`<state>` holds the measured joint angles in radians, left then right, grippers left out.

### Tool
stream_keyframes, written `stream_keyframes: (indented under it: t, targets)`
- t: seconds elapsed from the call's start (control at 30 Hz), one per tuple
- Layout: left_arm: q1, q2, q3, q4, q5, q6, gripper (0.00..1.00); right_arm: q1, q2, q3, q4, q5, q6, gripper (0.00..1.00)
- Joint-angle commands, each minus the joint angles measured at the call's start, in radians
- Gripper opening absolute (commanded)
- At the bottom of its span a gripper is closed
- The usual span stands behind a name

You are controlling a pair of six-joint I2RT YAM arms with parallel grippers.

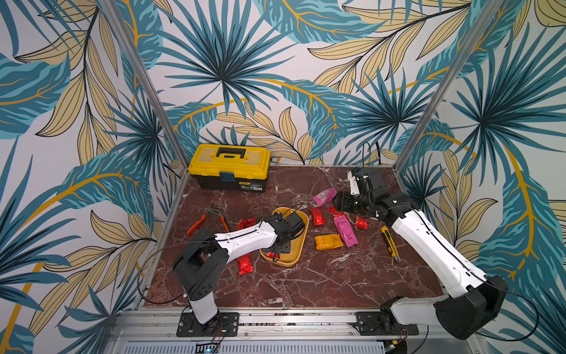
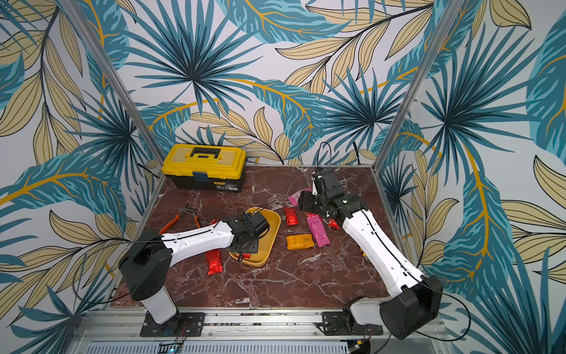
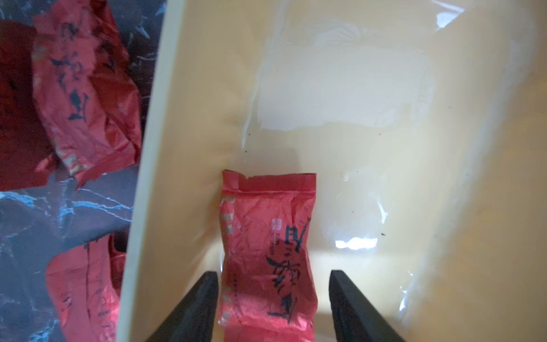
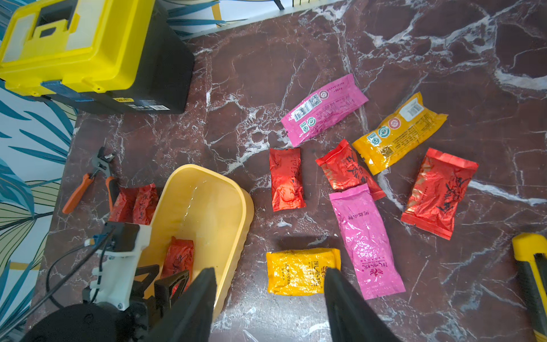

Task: Take the tea bags out of the storage box
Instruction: Pick up the tea bag from the storage box.

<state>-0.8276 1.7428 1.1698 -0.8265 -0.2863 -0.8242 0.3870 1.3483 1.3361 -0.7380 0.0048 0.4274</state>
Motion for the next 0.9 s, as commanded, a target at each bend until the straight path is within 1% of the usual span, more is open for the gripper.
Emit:
stream_keyframes:
  t: [0.0, 0.2, 0.4, 0.67, 0.87]
  targets:
    - [0.004, 0.002, -0.024, 0.0, -0.045, -0.017, 0.66, 0.005, 0.001, -0.021, 0.007, -0.017, 0.01, 0.63]
    - [0.005, 0.028, -0.032, 0.005, -0.05, -0.014, 0.67, 0.006, 0.001, -0.02, 0.011, -0.023, 0.012, 0.63]
    - [0.005, 0.06, -0.018, 0.039, -0.019, 0.006, 0.66, 0.005, 0.0, -0.016, 0.014, -0.033, 0.015, 0.63]
    - [0.003, 0.081, -0.016, 0.082, 0.022, 0.013, 0.62, 0.005, -0.018, -0.037, 0.014, -0.05, 0.015, 0.63]
    - [0.004, 0.09, -0.006, 0.098, 0.038, 0.019, 0.59, 0.007, -0.041, -0.093, 0.018, -0.108, 0.041, 0.6]
